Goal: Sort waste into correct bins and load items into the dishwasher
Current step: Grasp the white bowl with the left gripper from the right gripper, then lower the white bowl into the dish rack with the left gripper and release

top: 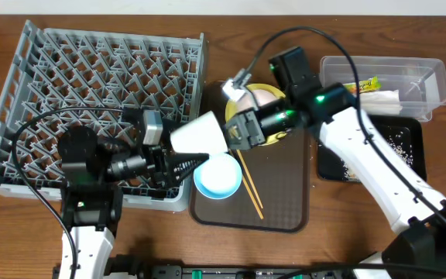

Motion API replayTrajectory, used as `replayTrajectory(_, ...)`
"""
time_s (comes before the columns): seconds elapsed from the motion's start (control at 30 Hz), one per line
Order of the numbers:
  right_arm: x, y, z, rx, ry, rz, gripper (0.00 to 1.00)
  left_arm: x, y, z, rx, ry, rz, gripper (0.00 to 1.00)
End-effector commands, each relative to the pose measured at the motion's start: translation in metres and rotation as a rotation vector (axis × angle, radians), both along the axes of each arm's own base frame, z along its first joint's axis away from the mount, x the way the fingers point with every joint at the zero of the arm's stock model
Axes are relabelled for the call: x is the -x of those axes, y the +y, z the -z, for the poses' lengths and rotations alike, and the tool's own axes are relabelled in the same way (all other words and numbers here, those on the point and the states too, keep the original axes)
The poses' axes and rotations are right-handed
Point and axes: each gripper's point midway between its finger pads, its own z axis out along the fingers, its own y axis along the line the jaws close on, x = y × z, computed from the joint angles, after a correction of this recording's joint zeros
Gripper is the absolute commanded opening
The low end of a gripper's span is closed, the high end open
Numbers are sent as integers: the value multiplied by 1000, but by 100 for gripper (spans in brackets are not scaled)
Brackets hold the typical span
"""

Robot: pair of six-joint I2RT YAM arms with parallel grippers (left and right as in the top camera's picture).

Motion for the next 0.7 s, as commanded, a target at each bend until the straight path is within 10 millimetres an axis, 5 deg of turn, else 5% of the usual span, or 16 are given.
replayTrajectory(0.0,-48,-49,49,338,-111,230,47,-33,21,11,-36,47,-192,49)
replayTrajectory(0.23,-70,-105,64,507,-104,382,49,-74,78,68,-172,275,-616,35)
replayTrajectory(0.43,-66,-173,66,713,-103,503,49,-74,112,82,-257,335,-820,31)
replayTrajectory(0.67,-45,-241,47,840,-103,611,51,-57,167,94,-489,477,-1104,28)
